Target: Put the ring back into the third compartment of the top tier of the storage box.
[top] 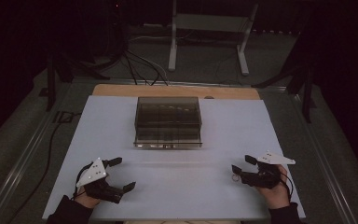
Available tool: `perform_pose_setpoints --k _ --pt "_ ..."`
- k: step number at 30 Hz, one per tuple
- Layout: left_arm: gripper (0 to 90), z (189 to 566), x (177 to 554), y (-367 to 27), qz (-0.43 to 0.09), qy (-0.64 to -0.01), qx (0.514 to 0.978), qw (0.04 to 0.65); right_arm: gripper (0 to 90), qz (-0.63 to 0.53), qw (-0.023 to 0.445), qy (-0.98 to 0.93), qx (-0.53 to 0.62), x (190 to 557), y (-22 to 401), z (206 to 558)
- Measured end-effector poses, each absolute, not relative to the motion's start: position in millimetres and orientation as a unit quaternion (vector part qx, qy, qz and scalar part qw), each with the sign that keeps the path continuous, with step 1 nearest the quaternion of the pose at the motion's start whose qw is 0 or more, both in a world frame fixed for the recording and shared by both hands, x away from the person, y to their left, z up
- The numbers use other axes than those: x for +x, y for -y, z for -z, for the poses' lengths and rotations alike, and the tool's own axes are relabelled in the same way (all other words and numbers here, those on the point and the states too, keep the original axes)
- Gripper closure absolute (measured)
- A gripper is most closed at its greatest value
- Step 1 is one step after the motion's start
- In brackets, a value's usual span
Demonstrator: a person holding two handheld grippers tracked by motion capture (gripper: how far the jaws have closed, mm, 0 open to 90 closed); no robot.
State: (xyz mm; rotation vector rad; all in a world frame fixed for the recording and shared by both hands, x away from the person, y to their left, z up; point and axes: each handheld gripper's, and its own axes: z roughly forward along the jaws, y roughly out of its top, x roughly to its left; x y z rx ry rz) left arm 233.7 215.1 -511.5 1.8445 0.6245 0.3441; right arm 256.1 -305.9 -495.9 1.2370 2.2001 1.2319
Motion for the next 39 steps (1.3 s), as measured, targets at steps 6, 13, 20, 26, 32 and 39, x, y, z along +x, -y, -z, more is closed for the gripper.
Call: perform_pose_setpoints --k 6,13,20,26,32,39 --pt "0.6 511.8 233.9 -215.3 -0.144 -0.264 0.779 0.550 50.0 -0.413 0.150 -0.787 0.433 254.6 307.5 498.5" --pt "0.6 512.2 233.8 -214.7 -0.142 -0.264 0.779 0.550 62.2 -0.397 0.134 -0.795 0.438 254.6 310.5 501.8" --pt "0.5 511.7 234.1 -215.3 -0.144 -0.265 0.778 0.551 74.3 -0.369 0.116 -0.814 0.432 256.1 308.3 508.8" --pt "0.6 511.7 234.3 -215.7 -0.142 -0.266 0.777 0.553 75.9 -0.348 0.110 -0.823 0.436 257.9 306.9 515.0" --pt "0.6 511.5 234.3 -215.8 -0.142 -0.266 0.777 0.553 77.5 -0.333 0.117 -0.827 0.438 258.9 305.5 518.2" --pt "0.6 512.2 234.9 -216.0 -0.141 -0.266 0.777 0.553 82.6 -0.323 0.116 -0.832 0.436 260.5 301.7 520.3"
